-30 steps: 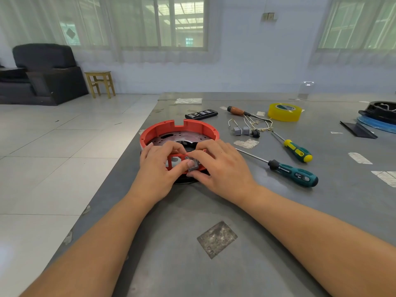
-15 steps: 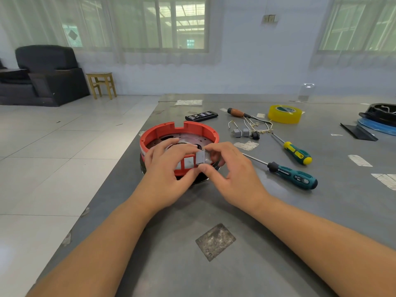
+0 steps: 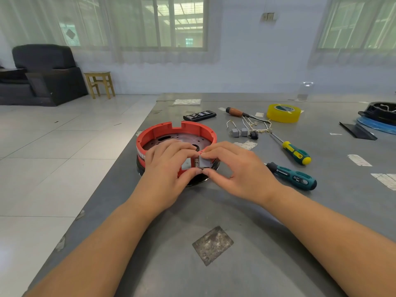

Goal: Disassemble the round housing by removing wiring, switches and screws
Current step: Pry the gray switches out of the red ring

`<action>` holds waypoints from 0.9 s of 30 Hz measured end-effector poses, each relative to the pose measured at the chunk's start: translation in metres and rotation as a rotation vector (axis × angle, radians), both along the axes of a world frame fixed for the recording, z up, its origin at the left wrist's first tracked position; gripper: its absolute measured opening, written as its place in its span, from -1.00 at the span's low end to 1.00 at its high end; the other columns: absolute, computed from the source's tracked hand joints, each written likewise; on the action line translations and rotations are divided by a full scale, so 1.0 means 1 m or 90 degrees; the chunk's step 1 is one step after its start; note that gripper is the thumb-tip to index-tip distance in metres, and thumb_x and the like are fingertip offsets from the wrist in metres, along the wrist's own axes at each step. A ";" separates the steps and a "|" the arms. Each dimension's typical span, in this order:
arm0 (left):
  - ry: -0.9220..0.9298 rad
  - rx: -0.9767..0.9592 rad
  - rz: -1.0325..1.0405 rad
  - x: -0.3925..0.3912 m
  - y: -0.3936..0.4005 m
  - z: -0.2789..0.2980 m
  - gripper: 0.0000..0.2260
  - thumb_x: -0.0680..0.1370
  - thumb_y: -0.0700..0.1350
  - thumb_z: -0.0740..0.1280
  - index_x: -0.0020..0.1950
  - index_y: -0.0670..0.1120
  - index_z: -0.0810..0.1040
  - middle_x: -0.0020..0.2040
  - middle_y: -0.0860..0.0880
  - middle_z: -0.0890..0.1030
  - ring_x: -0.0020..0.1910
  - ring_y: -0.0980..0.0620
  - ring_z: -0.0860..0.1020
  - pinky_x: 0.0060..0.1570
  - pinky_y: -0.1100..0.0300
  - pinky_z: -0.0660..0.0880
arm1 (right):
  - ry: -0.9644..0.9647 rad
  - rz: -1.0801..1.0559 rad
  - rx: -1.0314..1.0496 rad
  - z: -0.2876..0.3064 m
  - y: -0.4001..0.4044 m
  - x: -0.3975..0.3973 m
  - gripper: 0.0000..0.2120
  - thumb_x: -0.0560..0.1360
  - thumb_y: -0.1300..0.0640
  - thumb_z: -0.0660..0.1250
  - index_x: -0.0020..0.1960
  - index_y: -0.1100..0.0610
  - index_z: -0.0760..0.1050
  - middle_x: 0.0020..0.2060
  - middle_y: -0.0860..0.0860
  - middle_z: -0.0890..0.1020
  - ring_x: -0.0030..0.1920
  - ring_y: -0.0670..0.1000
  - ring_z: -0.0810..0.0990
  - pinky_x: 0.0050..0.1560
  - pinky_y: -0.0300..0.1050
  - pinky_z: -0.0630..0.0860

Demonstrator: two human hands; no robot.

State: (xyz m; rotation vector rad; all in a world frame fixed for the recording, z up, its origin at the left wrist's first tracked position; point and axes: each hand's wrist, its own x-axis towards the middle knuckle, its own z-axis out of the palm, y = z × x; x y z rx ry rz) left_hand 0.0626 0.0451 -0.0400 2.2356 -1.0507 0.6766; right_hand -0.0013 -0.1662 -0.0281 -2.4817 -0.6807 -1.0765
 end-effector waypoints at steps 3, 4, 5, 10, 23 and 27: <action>-0.006 0.006 0.056 -0.002 -0.008 -0.001 -0.64 0.58 0.02 0.48 0.36 0.09 0.58 0.39 0.10 0.55 0.46 0.06 0.35 0.45 0.05 0.08 | 0.033 -0.041 0.007 0.007 -0.010 0.003 -0.76 0.53 0.11 0.46 0.18 0.13 0.61 0.10 -0.03 0.65 0.11 -0.07 0.61 0.12 -0.11 0.57; -0.002 0.010 0.081 -0.002 -0.011 -0.001 -0.63 0.58 0.04 0.47 0.38 0.10 0.56 0.40 0.10 0.54 0.46 0.07 0.34 0.47 0.00 0.07 | 0.043 -0.071 0.019 0.010 -0.016 0.005 -0.77 0.53 0.12 0.46 0.17 0.11 0.61 0.08 -0.04 0.64 0.07 -0.08 0.61 0.10 -0.12 0.56; 0.004 0.017 0.103 -0.001 -0.013 -0.002 -0.62 0.59 0.07 0.45 0.39 0.11 0.54 0.39 0.10 0.53 0.46 0.08 0.33 0.49 -0.05 0.06 | 0.049 -0.110 0.041 0.012 -0.023 0.008 -0.78 0.52 0.13 0.46 0.16 0.10 0.60 0.05 -0.04 0.64 0.02 -0.09 0.60 0.09 -0.13 0.55; 0.022 0.035 0.163 0.005 -0.021 -0.007 -0.67 0.63 0.20 0.32 0.34 0.12 0.57 0.33 0.14 0.57 0.44 0.05 0.39 0.52 -0.17 0.09 | 0.184 -0.281 0.247 0.022 -0.059 0.047 -0.82 0.51 0.13 0.45 0.10 0.01 0.59 -0.08 -0.17 0.64 -0.07 -0.17 0.63 0.09 -0.23 0.57; 0.030 0.031 0.173 0.019 -0.019 -0.016 -0.64 0.61 0.23 0.24 0.34 0.15 0.59 0.32 0.12 0.57 0.44 -0.01 0.40 0.48 -0.10 0.14 | 0.439 -0.429 -0.022 0.021 -0.103 0.181 -0.73 0.53 -0.02 0.43 0.22 -0.09 0.56 0.24 -0.10 0.62 0.30 0.04 0.52 0.36 0.07 0.41; 0.040 0.033 0.173 0.020 -0.017 -0.016 -0.64 0.61 0.23 0.24 0.35 0.17 0.58 0.33 0.12 0.57 0.44 -0.02 0.40 0.49 -0.09 0.13 | 0.446 -0.462 -0.047 0.014 -0.107 0.187 -0.78 0.54 -0.06 0.39 0.18 -0.12 0.55 0.22 -0.10 0.62 0.31 0.05 0.50 0.36 0.12 0.36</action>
